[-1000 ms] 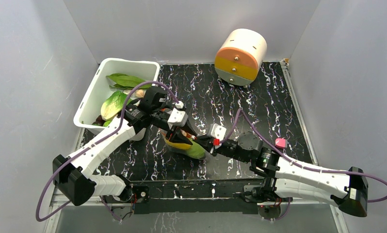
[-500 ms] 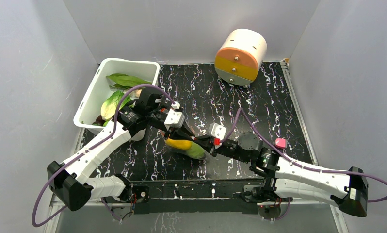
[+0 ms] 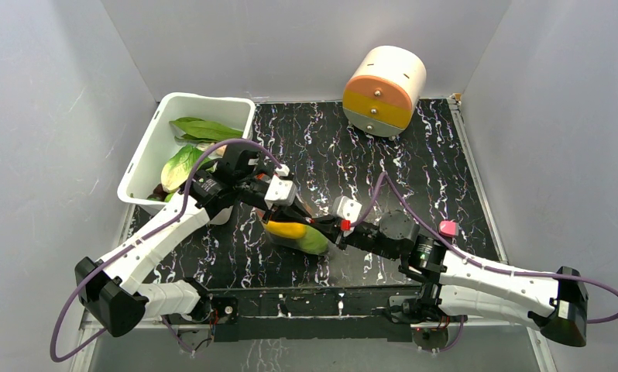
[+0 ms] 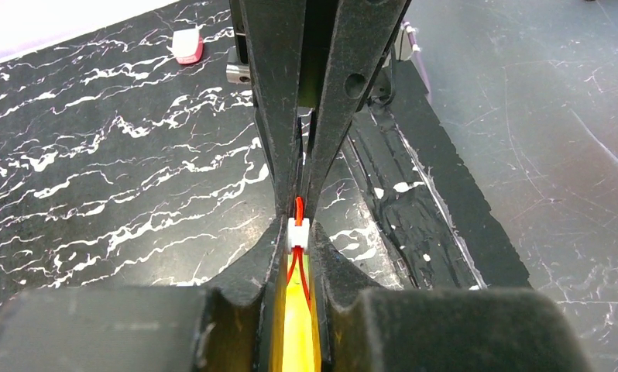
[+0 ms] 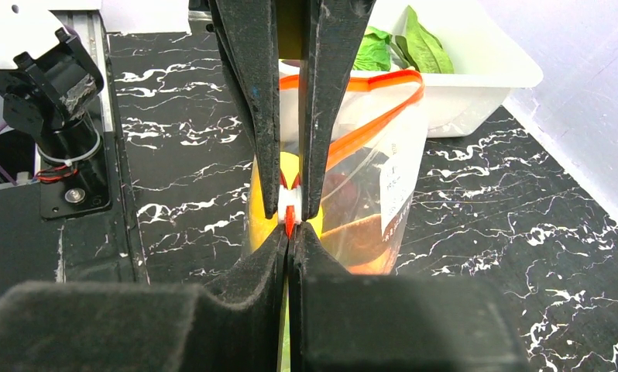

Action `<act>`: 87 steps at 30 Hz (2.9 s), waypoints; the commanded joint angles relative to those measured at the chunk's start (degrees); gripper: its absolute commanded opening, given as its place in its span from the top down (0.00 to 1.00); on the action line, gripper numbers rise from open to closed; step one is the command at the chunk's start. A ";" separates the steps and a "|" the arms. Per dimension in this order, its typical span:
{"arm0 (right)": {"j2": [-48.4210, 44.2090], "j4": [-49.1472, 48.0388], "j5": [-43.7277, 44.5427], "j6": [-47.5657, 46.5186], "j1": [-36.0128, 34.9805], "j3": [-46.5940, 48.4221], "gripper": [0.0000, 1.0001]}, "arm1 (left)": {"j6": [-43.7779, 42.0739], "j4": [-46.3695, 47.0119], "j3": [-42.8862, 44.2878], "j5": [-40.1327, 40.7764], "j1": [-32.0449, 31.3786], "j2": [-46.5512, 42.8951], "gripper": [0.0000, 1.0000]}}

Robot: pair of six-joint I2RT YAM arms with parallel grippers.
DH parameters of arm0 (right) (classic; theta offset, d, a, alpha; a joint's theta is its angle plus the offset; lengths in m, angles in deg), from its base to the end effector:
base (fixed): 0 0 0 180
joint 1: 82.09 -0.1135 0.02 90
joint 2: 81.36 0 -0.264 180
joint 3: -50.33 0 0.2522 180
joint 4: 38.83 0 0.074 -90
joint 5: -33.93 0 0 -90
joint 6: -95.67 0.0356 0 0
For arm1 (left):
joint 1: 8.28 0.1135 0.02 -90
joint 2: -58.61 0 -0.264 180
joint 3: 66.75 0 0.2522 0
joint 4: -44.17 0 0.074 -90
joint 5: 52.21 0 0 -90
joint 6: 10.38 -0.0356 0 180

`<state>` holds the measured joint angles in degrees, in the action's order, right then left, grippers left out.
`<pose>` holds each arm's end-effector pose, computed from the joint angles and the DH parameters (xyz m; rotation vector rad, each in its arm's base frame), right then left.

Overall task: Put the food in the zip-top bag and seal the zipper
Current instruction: Zip the zipper food storage bag at the center of the board.

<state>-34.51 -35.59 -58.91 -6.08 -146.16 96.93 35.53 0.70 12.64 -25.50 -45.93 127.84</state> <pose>0.0863 0.1815 0.2983 -1.0651 1.3038 0.7356 0.1784 -0.1778 0.3554 1.6936 1.0072 -1.0939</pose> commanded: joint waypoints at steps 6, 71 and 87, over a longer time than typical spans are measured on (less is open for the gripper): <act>-4.89 -8.04 1.79 0.67 -0.17 -0.92 1.00 | -2.84 -4.85 2.69 7.43 -0.23 -0.23 1.00; -12.66 10.92 19.09 -3.73 -0.16 5.71 1.00 | -2.98 -8.32 3.85 23.19 -0.14 -3.40 1.00; -18.49 13.78 32.65 2.28 -0.17 6.29 1.00 | -1.09 -9.57 5.80 31.87 -0.07 -3.78 1.00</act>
<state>-51.03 -18.57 -33.75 -5.36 -146.53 99.18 33.56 -6.91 17.41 1.84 -46.54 126.35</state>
